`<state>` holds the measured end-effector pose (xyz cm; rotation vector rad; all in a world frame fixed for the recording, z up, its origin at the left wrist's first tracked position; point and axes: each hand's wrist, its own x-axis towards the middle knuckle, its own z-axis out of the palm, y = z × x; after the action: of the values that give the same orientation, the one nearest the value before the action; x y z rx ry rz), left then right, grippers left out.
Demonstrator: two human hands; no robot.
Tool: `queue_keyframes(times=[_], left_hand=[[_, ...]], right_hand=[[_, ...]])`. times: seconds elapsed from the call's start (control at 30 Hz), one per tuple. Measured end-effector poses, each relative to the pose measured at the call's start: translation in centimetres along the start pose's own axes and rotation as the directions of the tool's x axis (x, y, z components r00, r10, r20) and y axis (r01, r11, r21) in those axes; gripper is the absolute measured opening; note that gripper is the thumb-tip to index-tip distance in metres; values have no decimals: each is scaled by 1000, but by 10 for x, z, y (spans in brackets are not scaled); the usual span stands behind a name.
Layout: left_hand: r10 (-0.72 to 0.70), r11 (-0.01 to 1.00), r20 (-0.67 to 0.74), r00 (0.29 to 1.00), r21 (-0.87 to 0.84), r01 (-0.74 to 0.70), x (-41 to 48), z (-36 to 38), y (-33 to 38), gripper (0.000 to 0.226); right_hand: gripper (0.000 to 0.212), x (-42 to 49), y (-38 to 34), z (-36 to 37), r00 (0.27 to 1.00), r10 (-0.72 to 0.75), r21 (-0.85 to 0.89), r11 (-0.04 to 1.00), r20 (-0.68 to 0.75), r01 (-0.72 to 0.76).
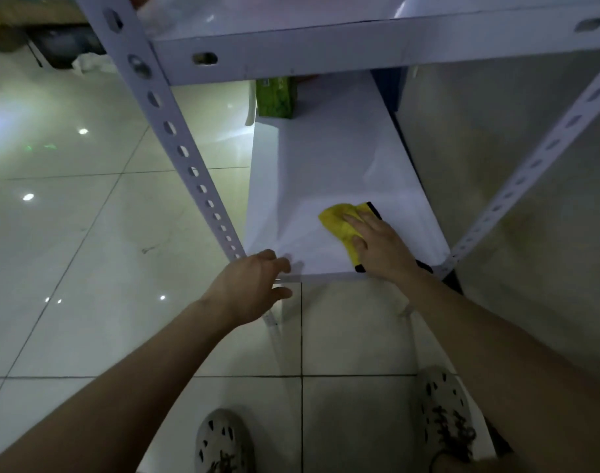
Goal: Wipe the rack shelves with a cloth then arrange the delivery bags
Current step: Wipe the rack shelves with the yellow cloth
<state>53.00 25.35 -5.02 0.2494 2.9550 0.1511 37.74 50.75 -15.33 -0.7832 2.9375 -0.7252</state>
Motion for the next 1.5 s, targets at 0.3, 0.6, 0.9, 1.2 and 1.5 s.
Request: queue_keyframes(times=[0.3, 0.6, 0.9, 1.2, 1.5], left_hand=[[-433, 880, -133, 891, -274, 387, -35, -31, -64, 59], [-285, 851, -181, 941, -500, 162, -21, -40, -71, 39], [-309, 859, -178, 934, -474, 194, -21, -43, -67, 52], [-391, 916, 116, 913, -44, 398, -28, -35, -49, 48], [-55, 977, 276, 960, -183, 108, -1, -34, 6, 40]], right_hand=[[62, 78, 9, -2, 976, 217, -51, 975, 14, -216], [62, 170, -41, 40, 998, 63, -209, 976, -23, -66], [59, 88, -154, 81, 978, -182, -143, 970, 102, 195], [53, -7, -127, 51, 985, -155, -18, 987, 82, 157], [55, -42, -8, -9, 994, 106, -44, 993, 7, -106]])
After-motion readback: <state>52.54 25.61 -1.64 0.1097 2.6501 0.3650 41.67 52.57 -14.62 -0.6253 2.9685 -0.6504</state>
